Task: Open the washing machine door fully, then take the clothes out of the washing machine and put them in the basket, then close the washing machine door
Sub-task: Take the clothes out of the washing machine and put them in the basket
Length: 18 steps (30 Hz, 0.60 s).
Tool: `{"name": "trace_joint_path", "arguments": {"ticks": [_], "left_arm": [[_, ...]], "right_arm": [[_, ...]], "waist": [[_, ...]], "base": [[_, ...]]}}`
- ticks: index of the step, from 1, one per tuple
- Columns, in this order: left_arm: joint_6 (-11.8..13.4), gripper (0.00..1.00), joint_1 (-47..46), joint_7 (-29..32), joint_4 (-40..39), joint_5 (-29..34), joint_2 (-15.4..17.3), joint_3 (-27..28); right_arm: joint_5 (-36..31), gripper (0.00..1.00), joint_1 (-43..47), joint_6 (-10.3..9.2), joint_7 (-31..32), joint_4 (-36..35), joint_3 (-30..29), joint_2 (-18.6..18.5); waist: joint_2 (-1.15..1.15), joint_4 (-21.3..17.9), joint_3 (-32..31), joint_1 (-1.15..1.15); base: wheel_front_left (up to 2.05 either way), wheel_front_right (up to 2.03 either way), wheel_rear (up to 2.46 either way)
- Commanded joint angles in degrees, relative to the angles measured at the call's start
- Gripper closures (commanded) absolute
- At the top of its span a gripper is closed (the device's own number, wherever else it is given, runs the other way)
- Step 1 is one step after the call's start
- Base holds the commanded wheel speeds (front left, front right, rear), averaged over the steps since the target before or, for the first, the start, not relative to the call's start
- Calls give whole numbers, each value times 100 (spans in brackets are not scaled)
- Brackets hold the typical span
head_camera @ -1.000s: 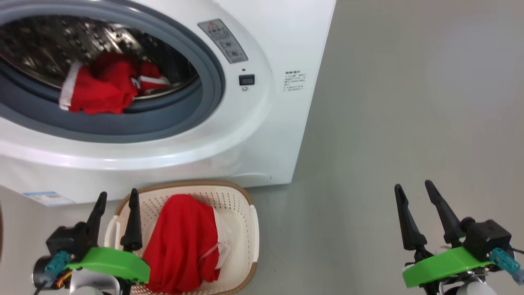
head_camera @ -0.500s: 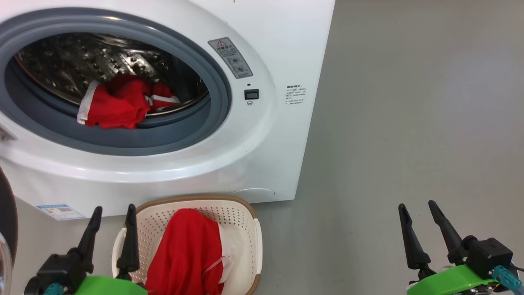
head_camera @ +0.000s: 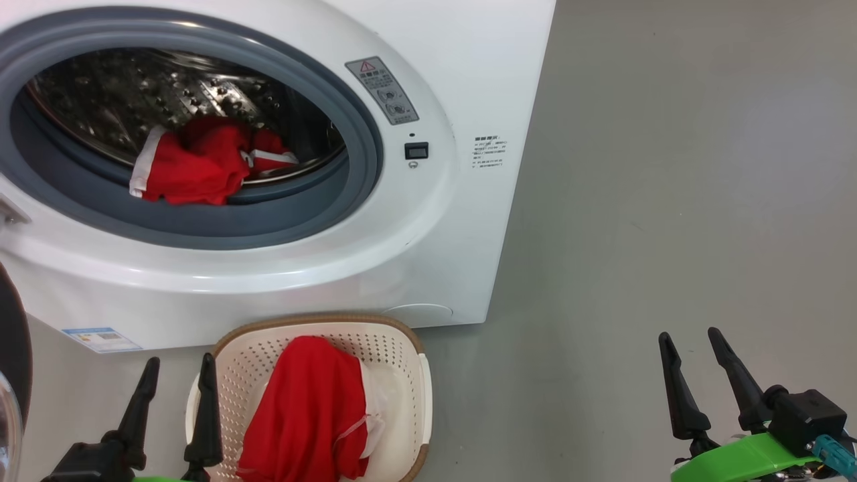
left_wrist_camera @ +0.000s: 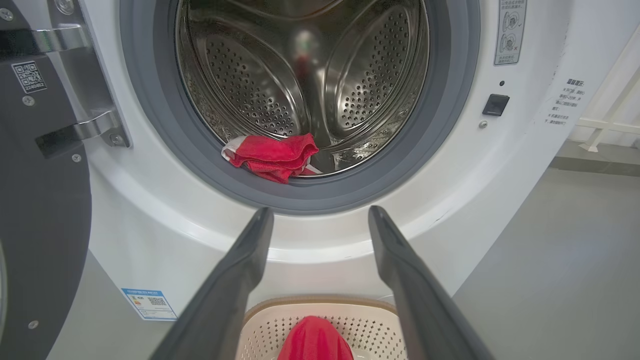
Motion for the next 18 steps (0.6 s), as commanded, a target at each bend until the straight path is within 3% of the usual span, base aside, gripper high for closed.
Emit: {"name": "trace_joint_path", "arguments": {"ticks": [1,10,18], "left_arm": [[-32,0,-86,-28,-167,52,44,179],[-32,0,-224,-28,-79,134,39,46],[-32,0,-1137,-28,397,543,118,-86]], "right_arm": [[-37,0,-57,42,-37,-149,137,-79],[-22,0,-84,42,-37,-162,170,-79],[-21,0,-326,42,-37,-198,272,-67]], "waist": [[0,1,8,0],[0,8,98,0],[0,-24,551,0]], "base": [[0,0,0],[0,0,0],[0,0,0]]}}
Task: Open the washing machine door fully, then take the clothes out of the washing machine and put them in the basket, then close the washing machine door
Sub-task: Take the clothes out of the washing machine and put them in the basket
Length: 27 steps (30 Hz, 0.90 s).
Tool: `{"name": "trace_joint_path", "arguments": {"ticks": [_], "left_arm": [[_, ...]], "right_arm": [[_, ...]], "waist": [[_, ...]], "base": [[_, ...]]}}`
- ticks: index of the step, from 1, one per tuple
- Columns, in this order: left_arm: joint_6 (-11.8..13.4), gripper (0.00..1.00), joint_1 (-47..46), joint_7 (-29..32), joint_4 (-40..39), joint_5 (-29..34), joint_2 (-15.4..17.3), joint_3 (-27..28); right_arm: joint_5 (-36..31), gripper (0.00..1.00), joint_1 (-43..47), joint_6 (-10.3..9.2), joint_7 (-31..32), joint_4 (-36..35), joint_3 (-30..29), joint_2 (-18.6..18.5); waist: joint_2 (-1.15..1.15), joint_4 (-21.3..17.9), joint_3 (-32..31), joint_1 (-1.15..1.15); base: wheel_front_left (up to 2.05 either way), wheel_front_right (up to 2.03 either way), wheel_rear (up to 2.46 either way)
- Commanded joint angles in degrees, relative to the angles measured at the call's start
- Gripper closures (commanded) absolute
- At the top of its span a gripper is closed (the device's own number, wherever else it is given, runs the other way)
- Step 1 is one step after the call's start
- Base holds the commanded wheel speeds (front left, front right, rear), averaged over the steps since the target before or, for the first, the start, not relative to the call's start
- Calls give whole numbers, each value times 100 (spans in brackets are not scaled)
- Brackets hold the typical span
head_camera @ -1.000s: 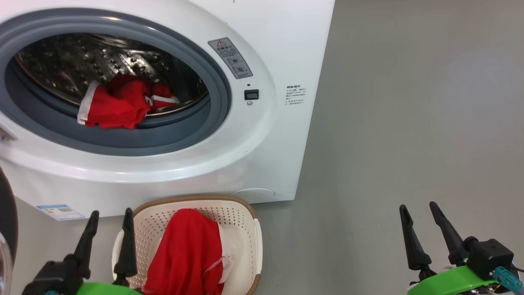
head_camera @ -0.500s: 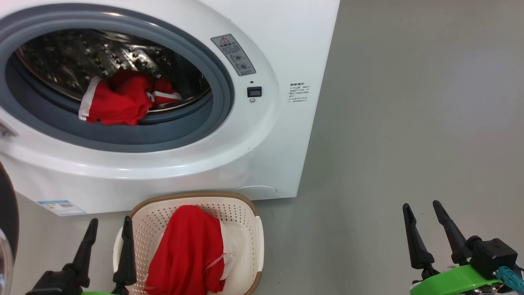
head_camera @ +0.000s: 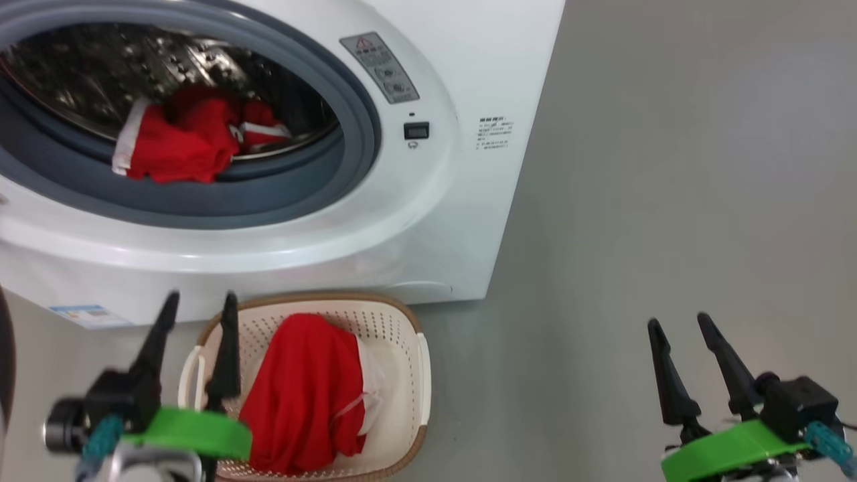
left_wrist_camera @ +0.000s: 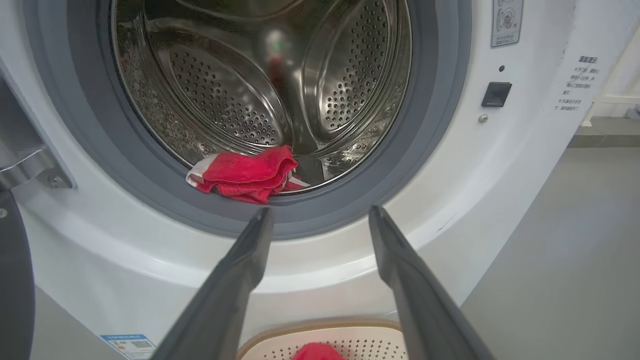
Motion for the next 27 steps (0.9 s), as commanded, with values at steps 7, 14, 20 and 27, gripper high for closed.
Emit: {"name": "trace_joint_path", "arguments": {"ticks": [7,14,20,27], "left_arm": [[83,0,-1474,-28,664,511,363,171],[330,0,-2574,-28,1521,859,777,75],[597,0,-3493,-28,2306,1145,1206,-119],[833,0,-4283,-28,3090,1201,1545,-231]], "right_arm": [[-7,0,-547,42,-37,-207,266,-53],[35,0,-871,42,-37,-234,315,-45],[182,0,-1126,42,-37,-259,384,-43],[298,0,-1292,42,-37,-284,449,-42]], "waist": [[0,-249,846,0],[0,-514,1400,0],[0,-759,1802,0],[0,-940,2068,0]], "base": [[0,0,0],[0,0,0],[0,0,0],[0,0,0]]}}
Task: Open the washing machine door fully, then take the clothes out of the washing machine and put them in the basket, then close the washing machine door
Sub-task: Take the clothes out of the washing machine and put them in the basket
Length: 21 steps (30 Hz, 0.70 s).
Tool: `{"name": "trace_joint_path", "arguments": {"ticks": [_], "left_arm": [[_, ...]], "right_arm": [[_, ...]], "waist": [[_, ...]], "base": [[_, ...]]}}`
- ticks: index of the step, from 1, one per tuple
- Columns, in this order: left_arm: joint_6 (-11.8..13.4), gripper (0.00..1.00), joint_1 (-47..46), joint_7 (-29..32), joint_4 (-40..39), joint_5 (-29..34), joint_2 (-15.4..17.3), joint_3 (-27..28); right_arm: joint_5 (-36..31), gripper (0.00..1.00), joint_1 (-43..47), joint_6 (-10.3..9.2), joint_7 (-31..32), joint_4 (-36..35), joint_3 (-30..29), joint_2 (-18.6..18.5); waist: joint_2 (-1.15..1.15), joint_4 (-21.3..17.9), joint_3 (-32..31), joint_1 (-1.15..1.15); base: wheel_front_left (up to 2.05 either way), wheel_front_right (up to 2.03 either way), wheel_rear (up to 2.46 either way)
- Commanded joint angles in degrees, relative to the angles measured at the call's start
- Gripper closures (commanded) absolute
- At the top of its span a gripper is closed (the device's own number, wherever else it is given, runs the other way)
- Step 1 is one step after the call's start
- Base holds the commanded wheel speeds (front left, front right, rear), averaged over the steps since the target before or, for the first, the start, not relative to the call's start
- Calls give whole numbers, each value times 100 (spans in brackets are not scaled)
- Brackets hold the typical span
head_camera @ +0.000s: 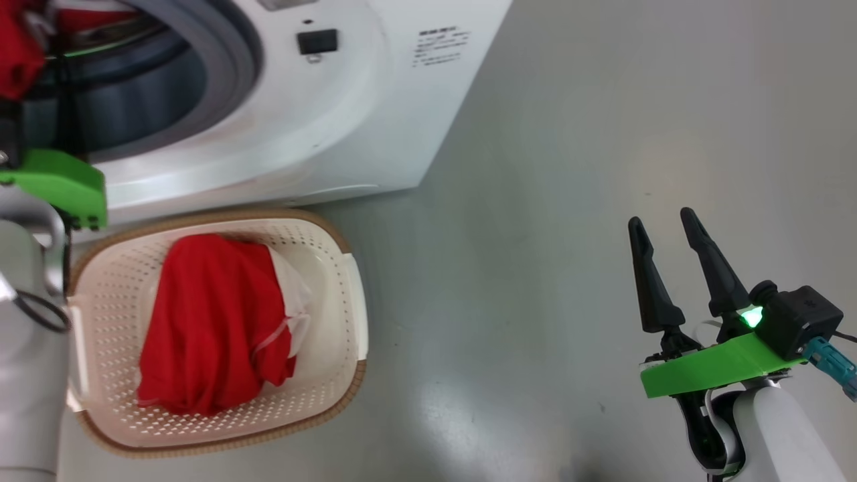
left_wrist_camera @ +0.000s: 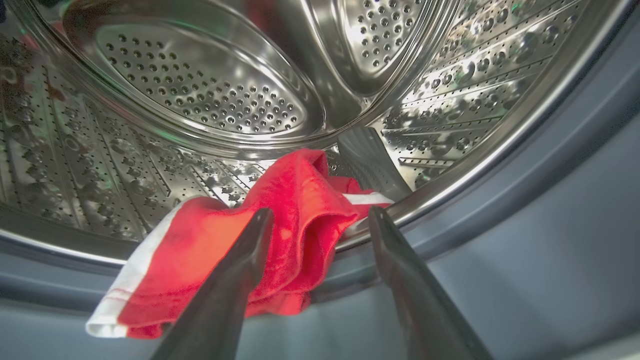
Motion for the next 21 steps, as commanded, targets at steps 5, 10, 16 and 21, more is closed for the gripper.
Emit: {"name": "trace_joint_path", "arguments": {"ticks": [5,10,16,21], "left_arm": [[243,0,-467,-28,370,134,530,21],[451,0,-852,-28,791,183,796,-35],[540,0,-1161,-28,1290,149,1009,-109],[555,57,-1323,-28,1606,71,1060,-127]], "right_arm": [[80,0,-83,42,-37,-158,188,-42],[140,0,-140,42,-37,-175,245,-42],[203,0,-162,42,-37,-180,294,-41],[227,0,-176,42,-37,-185,296,-41]], "waist": [[0,-281,318,0],[0,-394,442,0],[0,-506,523,0],[0,-537,537,0]], "base": [[0,0,0],[0,0,0],[0,0,0],[0,0,0]]}}
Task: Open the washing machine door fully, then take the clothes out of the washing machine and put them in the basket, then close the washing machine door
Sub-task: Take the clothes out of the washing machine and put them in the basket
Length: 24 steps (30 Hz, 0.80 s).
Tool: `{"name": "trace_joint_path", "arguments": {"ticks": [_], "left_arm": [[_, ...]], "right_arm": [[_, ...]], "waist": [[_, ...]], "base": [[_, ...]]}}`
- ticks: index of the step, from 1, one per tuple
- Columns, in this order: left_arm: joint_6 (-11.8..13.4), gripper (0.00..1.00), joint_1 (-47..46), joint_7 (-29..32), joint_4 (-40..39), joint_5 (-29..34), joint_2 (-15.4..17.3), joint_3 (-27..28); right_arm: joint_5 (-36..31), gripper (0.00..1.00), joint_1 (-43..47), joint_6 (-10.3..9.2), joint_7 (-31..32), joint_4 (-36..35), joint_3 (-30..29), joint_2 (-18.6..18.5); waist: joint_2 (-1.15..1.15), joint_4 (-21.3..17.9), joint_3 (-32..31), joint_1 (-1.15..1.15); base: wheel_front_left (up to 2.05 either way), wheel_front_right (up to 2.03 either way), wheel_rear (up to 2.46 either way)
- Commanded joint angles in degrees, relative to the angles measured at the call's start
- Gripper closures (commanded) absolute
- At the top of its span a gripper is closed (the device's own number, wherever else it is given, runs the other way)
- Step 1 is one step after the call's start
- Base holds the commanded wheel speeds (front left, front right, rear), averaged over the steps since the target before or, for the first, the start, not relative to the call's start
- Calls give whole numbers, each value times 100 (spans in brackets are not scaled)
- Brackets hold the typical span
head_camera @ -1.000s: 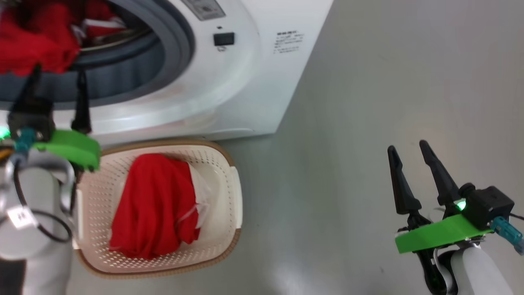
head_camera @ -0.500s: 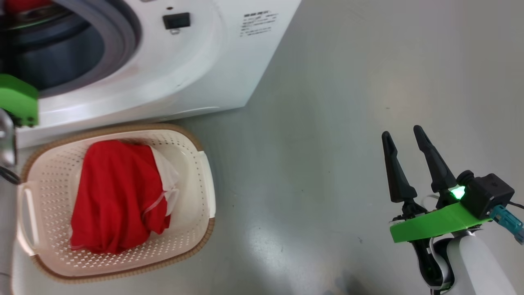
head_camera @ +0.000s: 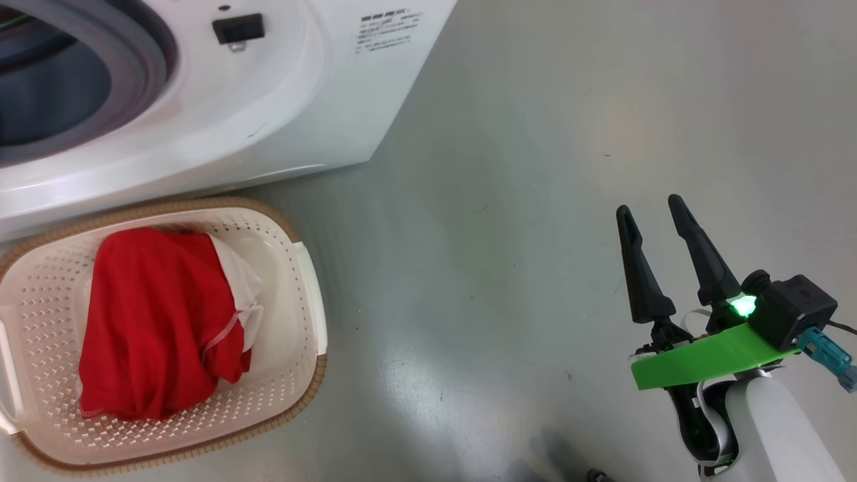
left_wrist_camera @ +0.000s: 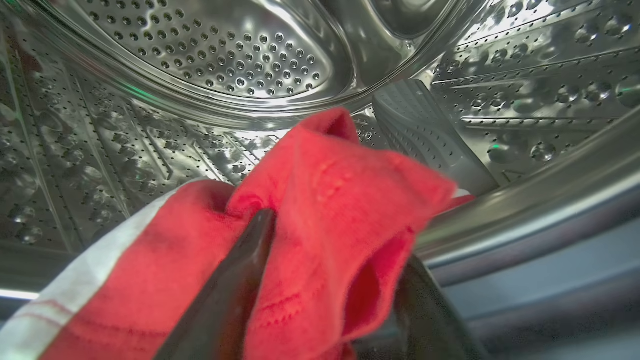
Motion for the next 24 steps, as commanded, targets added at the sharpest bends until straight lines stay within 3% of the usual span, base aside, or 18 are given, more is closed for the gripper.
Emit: {"name": "trace_joint_path", "arguments": {"ticks": [1,2,12,24], "left_arm": [[66,77,-18,-21,38,-74,359,63],[69,100,-29,-21,62,-89,356,55],[53,100,148,-21,-247,-384,182,101],[-197,100,1583,-21,-2300,-1160,-445,711]], "right_arm": [[85,0,0,42,-36,-132,99,-44],[86,0,-1,42,-36,-133,94,-44],[40,0,19,42,-36,-110,39,-44],[-120,0,243,42,-36,-42,-60,-43]], "waist": [[0,-3,-5,0],[0,0,-10,0],[0,122,-171,0],[0,414,-777,0]], "base": [[0,0,0],[0,0,0],[0,0,0],[0,0,0]]}}
